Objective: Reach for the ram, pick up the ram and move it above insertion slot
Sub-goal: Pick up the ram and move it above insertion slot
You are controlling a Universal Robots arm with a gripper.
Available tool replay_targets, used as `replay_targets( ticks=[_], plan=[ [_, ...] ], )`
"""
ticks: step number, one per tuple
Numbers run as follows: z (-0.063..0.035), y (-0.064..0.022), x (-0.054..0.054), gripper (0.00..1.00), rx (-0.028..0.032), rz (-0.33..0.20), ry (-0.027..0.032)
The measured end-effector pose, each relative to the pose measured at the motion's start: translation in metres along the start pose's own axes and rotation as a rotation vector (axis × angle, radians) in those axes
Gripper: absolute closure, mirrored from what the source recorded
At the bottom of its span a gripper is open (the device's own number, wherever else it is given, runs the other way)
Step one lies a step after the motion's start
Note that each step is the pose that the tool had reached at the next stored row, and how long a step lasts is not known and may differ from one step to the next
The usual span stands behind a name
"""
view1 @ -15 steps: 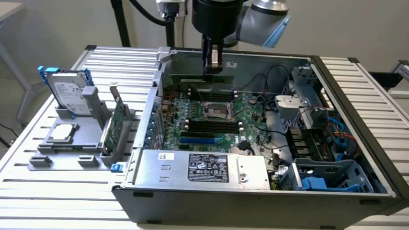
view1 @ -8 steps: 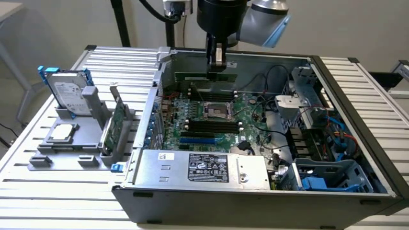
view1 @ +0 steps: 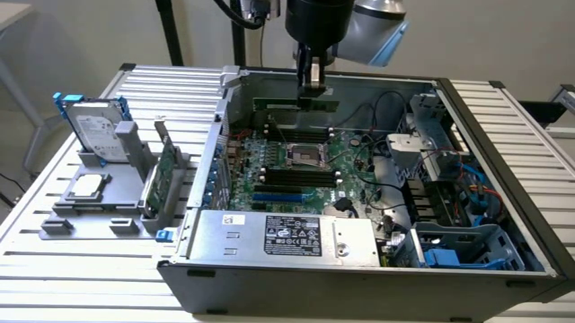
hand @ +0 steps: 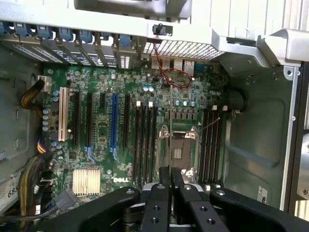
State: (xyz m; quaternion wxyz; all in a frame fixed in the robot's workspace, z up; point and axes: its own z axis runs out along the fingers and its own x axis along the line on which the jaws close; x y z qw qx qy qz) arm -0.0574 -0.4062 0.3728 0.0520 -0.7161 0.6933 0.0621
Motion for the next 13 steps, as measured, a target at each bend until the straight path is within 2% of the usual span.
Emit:
replay_targets(
  ticks=[4, 13],
  plan=[
    [0.0005, -0.0051, -0.0025, 0.87, 0.0005, 0.004, 0.0029],
    [0.0005, -0.0053, -0.0025, 0.87, 0.0004, 0.004, 0.0028]
  ],
)
